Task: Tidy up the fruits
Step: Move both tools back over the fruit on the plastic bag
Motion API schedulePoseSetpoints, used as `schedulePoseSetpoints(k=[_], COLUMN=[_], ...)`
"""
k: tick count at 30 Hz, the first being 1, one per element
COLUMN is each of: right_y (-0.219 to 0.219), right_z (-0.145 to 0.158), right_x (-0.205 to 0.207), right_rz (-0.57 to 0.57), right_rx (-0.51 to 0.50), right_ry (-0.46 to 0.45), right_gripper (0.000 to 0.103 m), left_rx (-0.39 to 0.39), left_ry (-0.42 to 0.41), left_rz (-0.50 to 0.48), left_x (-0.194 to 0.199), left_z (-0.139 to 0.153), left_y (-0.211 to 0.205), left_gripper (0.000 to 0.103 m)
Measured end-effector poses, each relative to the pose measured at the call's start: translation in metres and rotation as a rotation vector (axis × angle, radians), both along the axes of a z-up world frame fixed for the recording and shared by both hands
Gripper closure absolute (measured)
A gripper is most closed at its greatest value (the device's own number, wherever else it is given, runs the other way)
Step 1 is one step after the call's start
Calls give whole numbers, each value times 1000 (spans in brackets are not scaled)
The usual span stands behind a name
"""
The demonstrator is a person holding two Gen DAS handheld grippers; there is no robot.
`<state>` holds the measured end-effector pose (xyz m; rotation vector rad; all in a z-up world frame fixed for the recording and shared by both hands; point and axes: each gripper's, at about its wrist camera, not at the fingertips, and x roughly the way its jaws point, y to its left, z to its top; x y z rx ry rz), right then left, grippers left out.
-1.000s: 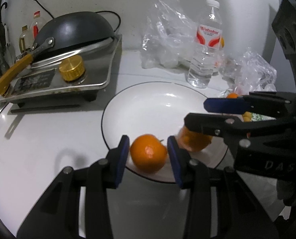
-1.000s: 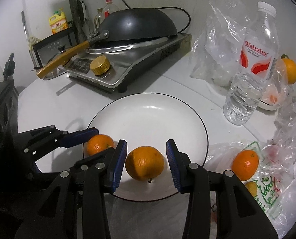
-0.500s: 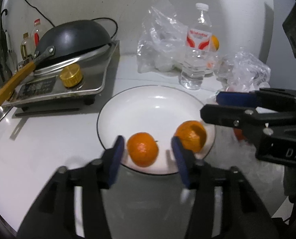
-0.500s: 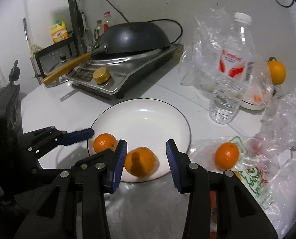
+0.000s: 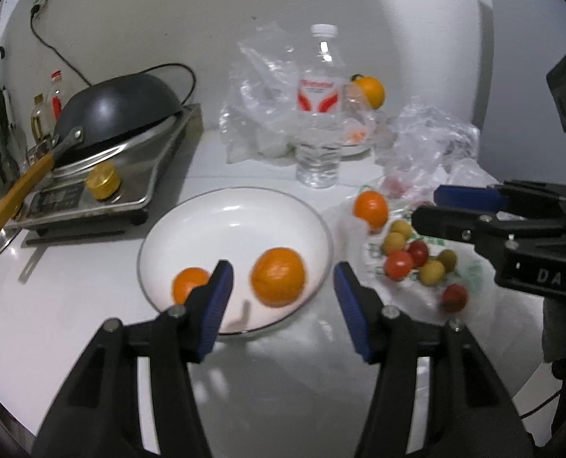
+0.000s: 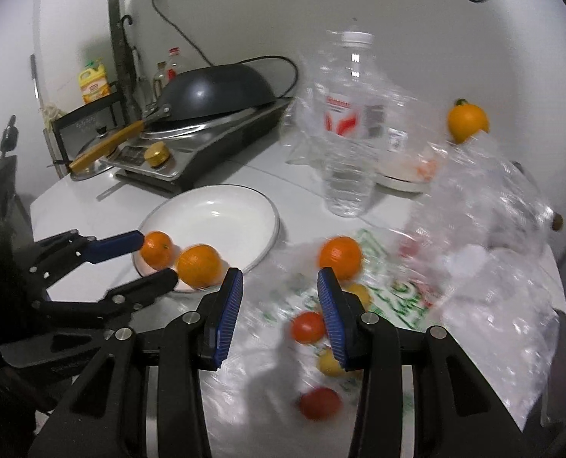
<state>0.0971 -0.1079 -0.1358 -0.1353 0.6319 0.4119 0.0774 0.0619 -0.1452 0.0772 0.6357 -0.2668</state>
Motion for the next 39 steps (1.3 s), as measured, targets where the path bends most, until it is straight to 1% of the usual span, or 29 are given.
schedulePoseSetpoints(k=[7, 16, 19, 20, 23, 29, 32, 39], right_y=[-38, -65, -69, -69, -73, -73, -72, -69], right_z=[-12, -34, -40, -41, -47, -57, -58, -61], right_x=[-8, -10, -7, -6, -4, 1, 3, 10], right_rz=[-45, -59, -49, -45, -32, 7, 30, 34], right_rx=[-1, 9, 4, 0, -7, -4, 6, -8], right_ry=[14, 44, 55, 59, 72, 109, 128, 172], right_gripper=[60, 60, 61, 64, 69, 69, 69, 69], left_rx=[19, 54, 60, 61, 64, 68, 76, 80], left_ry=[7, 22, 25, 26, 32, 47, 54, 75], left_rz=[-35, -70, -86, -94, -107, -105, -103, -120], left_x=[-6, -8, -9, -9, -10, -11, -12, -15], left_z=[-1, -7, -8, -8, -9, -13, -14, -18], left_y=[-29, -62, -71, -75, -84, -92, -96, -107], left_gripper=[46, 46, 46, 46, 46, 46, 46, 46])
